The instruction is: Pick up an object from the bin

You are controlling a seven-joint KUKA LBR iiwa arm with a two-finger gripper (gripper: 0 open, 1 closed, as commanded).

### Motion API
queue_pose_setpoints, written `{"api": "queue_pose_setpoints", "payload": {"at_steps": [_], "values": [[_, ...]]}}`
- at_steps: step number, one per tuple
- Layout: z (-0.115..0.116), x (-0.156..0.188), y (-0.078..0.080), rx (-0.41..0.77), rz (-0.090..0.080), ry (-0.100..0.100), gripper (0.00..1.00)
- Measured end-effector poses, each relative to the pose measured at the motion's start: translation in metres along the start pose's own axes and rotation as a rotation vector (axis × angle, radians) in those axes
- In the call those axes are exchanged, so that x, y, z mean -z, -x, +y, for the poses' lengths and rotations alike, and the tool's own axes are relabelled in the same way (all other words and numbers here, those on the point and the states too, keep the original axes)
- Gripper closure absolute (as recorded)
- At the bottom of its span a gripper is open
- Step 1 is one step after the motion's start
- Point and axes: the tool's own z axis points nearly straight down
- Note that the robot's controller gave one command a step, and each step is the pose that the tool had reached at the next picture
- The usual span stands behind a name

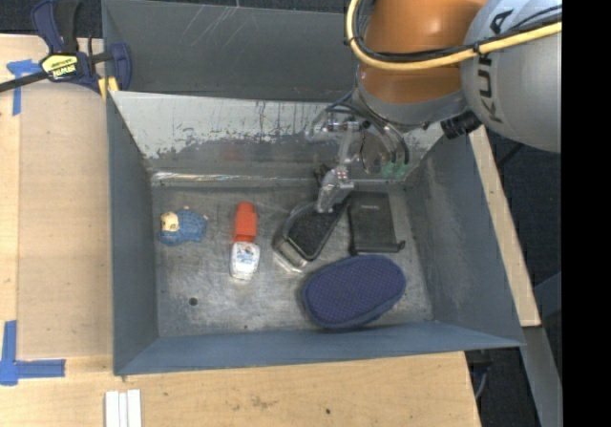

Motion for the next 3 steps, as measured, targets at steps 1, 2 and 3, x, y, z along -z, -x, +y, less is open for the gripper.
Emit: {"api": "queue_pose_setpoints", "payload": {"at_steps": [1,2,3], "values": [[-0.045,-0.125,-0.009,0.125,-0.003,-0.001,0.0],[-0.046,-0.126,-0.01,0.124,0.002,-0.001,1.0],[-0.057,0.02,-0.017,0.157,0.0,-0.002,1.0]]}}
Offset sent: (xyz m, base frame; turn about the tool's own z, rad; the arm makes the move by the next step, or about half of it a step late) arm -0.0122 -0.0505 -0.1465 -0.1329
